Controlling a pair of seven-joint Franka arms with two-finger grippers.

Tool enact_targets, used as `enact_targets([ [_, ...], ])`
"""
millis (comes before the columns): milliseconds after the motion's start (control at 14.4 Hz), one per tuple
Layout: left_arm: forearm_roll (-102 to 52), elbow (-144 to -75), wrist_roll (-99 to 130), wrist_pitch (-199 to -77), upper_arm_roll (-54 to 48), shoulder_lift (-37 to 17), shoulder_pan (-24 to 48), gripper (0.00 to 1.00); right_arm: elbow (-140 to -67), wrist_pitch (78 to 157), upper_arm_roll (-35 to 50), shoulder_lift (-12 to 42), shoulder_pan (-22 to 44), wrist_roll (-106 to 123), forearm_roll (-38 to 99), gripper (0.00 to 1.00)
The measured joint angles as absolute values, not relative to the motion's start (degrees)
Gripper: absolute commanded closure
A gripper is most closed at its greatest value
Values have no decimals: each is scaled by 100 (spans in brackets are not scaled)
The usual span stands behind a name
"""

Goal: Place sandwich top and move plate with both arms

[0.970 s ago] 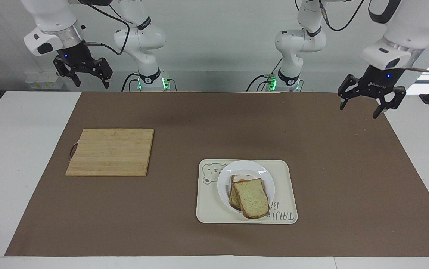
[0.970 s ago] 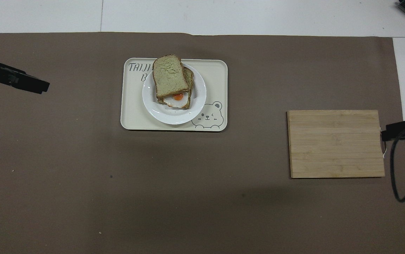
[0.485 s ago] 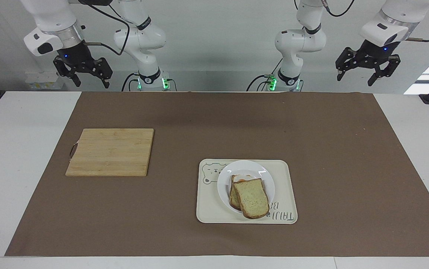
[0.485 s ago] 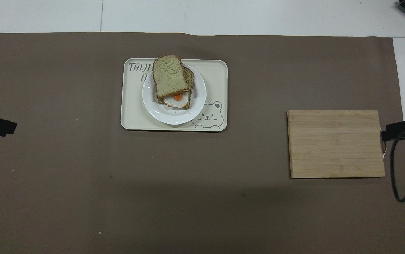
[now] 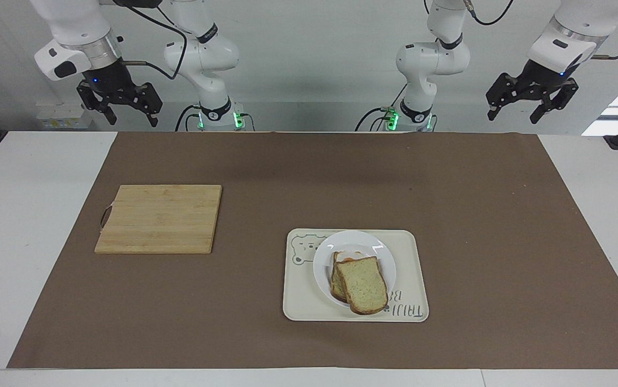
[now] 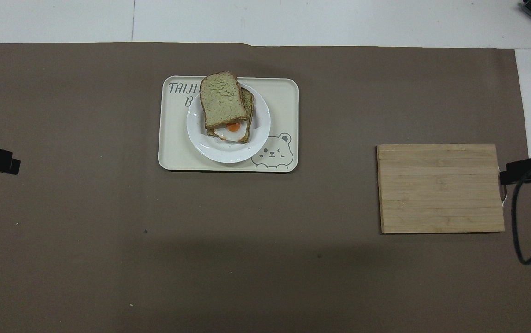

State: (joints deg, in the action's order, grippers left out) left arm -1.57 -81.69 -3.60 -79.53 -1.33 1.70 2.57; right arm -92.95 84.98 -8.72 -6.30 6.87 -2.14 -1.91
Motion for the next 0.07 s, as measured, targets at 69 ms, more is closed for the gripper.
enact_targets([
  [69,-157,-8167,-356,-8006,-122,170,246,0,-9295,8498,-872,-630,687,-214,-191,0],
])
